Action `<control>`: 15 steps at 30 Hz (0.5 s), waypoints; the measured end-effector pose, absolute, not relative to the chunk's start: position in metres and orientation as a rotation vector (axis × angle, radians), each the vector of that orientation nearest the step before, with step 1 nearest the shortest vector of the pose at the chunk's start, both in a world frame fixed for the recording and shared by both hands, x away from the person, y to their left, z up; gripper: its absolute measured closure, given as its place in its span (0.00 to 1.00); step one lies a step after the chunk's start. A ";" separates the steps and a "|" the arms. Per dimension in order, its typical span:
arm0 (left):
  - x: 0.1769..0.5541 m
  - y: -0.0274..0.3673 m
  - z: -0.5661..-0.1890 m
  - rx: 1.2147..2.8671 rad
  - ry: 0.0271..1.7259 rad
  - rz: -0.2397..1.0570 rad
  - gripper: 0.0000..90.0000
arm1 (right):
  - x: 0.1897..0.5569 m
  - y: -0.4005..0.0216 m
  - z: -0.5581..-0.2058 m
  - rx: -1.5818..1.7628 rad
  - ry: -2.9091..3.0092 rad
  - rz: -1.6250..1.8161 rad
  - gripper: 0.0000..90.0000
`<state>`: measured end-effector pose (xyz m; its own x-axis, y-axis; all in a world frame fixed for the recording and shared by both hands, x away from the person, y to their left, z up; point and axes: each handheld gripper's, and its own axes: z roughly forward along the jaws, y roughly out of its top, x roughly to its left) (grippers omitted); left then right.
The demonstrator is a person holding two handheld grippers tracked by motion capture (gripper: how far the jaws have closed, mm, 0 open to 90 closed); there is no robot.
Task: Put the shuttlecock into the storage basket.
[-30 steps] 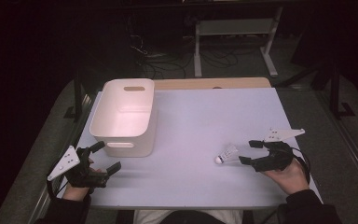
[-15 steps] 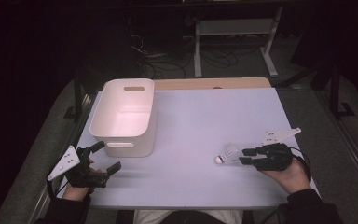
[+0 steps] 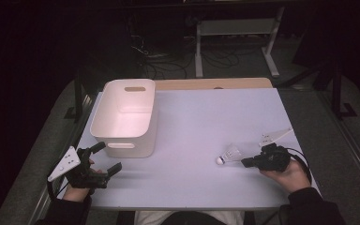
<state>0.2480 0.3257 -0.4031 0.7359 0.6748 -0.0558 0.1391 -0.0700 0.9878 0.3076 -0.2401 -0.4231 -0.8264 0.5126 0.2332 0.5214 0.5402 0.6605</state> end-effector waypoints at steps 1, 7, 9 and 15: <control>0.248 0.326 -0.403 1.609 0.670 0.501 0.00 | 0.308 -0.240 -0.424 -0.924 -2.752 -1.173 0.99; 0.248 0.326 -0.403 1.609 0.669 0.502 0.00 | 0.315 -0.239 -0.428 -0.946 -2.752 -1.162 0.99; 0.248 0.326 -0.403 1.609 0.669 0.502 0.00 | 0.319 -0.237 -0.432 -0.940 -2.763 -1.133 0.99; 0.248 0.326 -0.403 1.609 0.669 0.501 0.00 | 0.325 -0.235 -0.434 -0.942 -2.772 -1.123 0.99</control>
